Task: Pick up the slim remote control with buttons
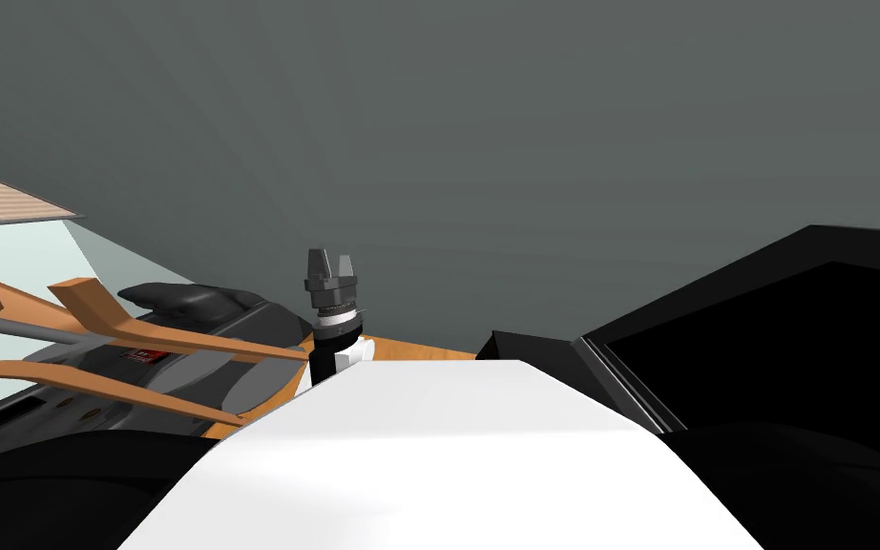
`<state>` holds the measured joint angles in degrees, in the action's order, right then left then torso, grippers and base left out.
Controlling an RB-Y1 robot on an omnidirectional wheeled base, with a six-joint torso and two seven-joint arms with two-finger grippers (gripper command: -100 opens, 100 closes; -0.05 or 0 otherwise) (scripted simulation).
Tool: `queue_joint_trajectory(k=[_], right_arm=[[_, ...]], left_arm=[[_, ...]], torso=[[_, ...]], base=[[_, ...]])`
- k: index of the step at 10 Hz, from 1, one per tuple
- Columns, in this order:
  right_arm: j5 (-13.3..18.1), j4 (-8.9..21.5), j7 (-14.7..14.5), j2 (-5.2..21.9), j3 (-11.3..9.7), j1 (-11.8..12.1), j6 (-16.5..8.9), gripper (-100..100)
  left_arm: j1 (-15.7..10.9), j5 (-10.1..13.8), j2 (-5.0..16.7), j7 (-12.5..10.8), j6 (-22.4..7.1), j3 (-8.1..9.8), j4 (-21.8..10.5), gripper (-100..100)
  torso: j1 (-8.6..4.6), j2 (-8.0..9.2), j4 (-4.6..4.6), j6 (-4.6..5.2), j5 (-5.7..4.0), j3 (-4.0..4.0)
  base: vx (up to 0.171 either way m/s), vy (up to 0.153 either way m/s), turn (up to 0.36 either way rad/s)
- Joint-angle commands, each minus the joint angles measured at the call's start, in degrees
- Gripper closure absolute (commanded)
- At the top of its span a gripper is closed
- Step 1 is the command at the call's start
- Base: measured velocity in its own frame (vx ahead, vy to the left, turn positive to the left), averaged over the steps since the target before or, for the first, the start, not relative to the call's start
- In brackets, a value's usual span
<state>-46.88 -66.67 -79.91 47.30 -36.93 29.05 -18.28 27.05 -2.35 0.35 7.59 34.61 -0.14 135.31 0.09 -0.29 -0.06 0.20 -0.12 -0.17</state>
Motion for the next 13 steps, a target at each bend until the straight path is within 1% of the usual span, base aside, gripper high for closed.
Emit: queue_joint_trajectory(k=[1,2,3,4,7,9,10,13], right_arm=[[0.0,0.0,0.0,0.0,0.0,0.0,0.0,100],[0.0,0.0,0.0,0.0,0.0,0.0,0.0,100],[0.0,0.0,0.0,0.0,0.0,0.0,0.0,0],[0.4,0.6,0.2,-0.7,-0.2,-0.4,0.1,100],[0.4,0.6,0.2,-0.7,-0.2,-0.4,0.1,100],[0.4,0.6,0.2,-0.7,-0.2,-0.4,0.1,100],[-1.3,-1.0,-0.8,1.2,0.0,0.3,-0.2,100],[-4.6,-4.2,-2.9,5.1,0.3,1.9,-0.8,100]], left_arm=[[0.0,0.0,0.0,0.0,0.0,0.0,0.0,0],[0.0,0.0,0.0,0.0,0.0,0.0,0.0,0],[0.0,0.0,0.0,0.0,0.0,0.0,0.0,0],[0.0,0.0,0.0,0.0,0.0,0.0,0.0,0],[0.0,0.0,0.0,0.0,0.0,0.0,0.0,0],[0.0,0.0,0.0,0.0,0.0,0.0,0.0,0],[0.0,0.0,0.0,0.0,0.0,0.0,0.0,0],[0.0,0.0,0.0,0.0,0.0,0.0,0.0,0]], torso=[[0.0,0.0,0.0,0.0,0.0,0.0],[0.0,0.0,0.0,0.0,0.0,0.0],[0.0,0.0,0.0,0.0,0.01,0.0],[0.0,0.0,0.0,0.0,0.01,0.0],[-0.05,-0.01,0.04,-0.03,-0.29,0.01],[-0.1,-0.03,0.04,-0.02,-0.32,0.01],[-0.11,-0.03,0.04,-0.01,-0.32,0.01],[-0.12,-0.07,0.02,-0.05,-0.26,-0.02]], base=[[0.0,0.0,0.0],[0.0,0.0,0.0],[0.0,0.0,0.0],[-0.011,0.0,0.027],[0.001,-0.001,-0.004],[0.0,0.0,0.0],[0.012,-0.012,-0.039],[0.009,-0.007,-0.036]])
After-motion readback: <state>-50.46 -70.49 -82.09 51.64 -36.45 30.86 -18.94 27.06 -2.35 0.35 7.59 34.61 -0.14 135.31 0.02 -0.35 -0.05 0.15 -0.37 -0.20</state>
